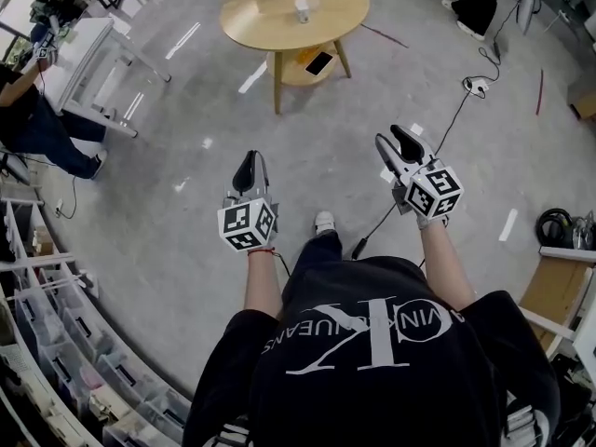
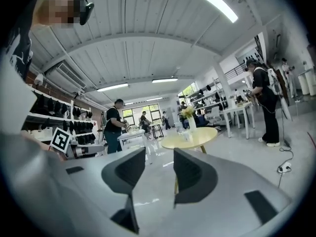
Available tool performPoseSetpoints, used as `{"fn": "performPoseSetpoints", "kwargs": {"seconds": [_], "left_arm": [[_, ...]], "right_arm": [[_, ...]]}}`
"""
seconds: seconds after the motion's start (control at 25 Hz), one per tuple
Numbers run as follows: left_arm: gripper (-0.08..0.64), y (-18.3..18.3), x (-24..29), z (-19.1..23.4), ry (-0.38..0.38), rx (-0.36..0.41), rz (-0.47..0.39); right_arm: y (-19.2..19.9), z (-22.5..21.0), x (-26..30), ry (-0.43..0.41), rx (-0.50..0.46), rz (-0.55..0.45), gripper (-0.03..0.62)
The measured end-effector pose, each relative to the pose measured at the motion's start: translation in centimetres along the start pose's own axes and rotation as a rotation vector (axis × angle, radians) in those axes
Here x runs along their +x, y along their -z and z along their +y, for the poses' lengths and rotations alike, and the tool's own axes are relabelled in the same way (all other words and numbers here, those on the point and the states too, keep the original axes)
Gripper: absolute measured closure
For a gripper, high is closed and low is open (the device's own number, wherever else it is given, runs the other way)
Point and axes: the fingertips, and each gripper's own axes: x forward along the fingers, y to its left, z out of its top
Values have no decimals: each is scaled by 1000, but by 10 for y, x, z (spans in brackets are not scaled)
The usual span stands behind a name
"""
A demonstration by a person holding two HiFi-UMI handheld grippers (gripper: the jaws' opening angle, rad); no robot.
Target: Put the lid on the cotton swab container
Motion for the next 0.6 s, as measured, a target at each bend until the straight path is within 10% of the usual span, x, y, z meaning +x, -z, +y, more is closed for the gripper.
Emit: {"fn": "performPoseSetpoints", "kwargs": {"seconds": [0.6], "left_arm": [[433, -30, 101, 78, 55, -7, -2]], "right_arm": [[-31, -42, 102, 83, 56, -71, 442]]}}
